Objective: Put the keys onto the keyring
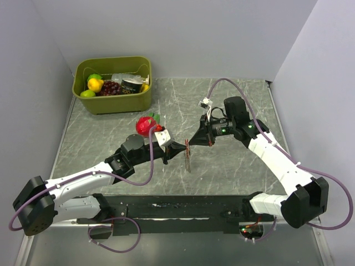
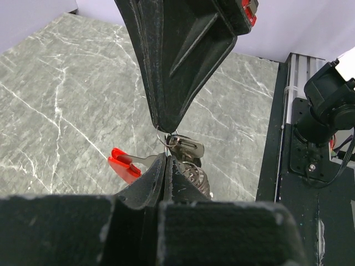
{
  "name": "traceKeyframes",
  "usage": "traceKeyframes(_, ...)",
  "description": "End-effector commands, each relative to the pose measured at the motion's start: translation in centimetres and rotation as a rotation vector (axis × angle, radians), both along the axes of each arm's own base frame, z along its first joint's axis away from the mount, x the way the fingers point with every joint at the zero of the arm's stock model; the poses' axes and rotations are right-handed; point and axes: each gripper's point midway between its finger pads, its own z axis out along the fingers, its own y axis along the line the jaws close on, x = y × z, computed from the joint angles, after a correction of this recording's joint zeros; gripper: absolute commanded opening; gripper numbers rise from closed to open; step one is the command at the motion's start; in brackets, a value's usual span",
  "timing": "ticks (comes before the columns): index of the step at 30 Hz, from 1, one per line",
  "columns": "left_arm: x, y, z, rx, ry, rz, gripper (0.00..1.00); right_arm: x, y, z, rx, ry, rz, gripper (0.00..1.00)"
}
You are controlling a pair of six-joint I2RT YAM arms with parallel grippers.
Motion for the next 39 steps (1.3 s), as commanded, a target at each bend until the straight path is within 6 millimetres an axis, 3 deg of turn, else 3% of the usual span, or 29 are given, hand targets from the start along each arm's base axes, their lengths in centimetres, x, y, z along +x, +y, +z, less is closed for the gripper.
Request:
traceKeyframes(1,-0.3,-0.4,4.0,-0.087,-0.091,-0.025,0.01,0.8,-0.1,1.0,-0.006,-0.065,-0.039,0.00)
traceKeyframes(39,-0.2,0.0,4.9,-0.119,-0.104,-0.005,0.01,1.0,-1.3,-0.3,-0.074,-0.090,-0.068,0.00)
